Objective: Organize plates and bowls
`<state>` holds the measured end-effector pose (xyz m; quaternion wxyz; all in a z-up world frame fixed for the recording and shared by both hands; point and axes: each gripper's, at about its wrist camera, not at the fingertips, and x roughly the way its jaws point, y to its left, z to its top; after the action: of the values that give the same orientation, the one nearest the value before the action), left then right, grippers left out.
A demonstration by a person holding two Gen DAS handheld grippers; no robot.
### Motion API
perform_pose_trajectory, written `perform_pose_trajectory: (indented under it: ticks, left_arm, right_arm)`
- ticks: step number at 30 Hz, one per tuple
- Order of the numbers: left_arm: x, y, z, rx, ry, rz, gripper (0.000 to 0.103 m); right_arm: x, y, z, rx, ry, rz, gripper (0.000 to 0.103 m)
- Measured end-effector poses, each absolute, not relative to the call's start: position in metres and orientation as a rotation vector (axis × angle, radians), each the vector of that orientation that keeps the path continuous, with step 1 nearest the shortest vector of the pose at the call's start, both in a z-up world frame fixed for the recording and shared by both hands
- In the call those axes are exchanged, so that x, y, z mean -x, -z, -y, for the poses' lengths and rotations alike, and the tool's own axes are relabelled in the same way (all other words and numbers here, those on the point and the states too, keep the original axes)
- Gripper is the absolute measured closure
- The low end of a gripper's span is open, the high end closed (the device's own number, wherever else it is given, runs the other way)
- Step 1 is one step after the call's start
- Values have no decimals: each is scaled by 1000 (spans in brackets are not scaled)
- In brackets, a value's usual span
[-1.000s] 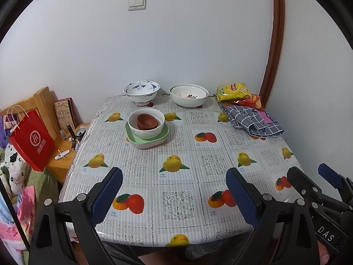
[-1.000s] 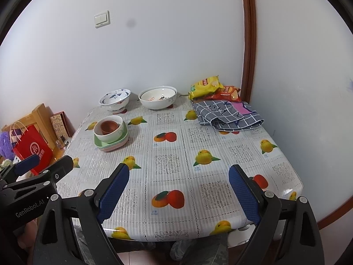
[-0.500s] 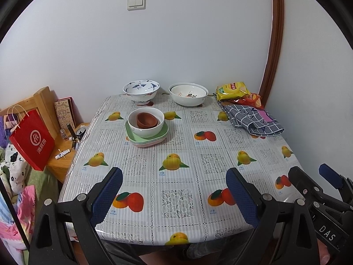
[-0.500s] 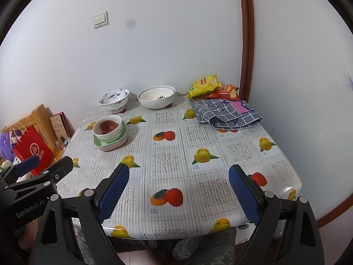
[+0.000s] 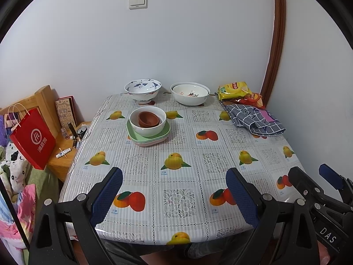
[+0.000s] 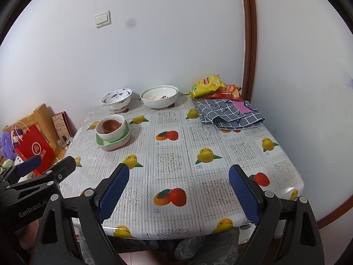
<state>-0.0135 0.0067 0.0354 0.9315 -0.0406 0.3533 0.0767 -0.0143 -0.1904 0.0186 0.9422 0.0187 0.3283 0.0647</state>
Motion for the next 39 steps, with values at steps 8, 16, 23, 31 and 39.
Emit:
perform_pose_trajectory:
  ticks: [8,16,23,31,39]
  left_arm:
    - [12,-34,-10,86,-158,-726,8]
    - [11,-34,-11,86,-158,-729,8]
    - [11,-34,-11,86,-159,-729,8]
    - [11,-34,-12,85,-160,-730,8]
    - [11,-34,-13,86,-160,-731,8]
  right_arm:
    - [15,-19,190,-42,-137,-667,12]
    - [16,-21,187,-41,-137,-661,12]
    - [16,-20,188,-40,-138,-662,12]
    - [17,-21,188,-40,-141,-658,12]
    - [18,-22,189,-39,-140,-655,12]
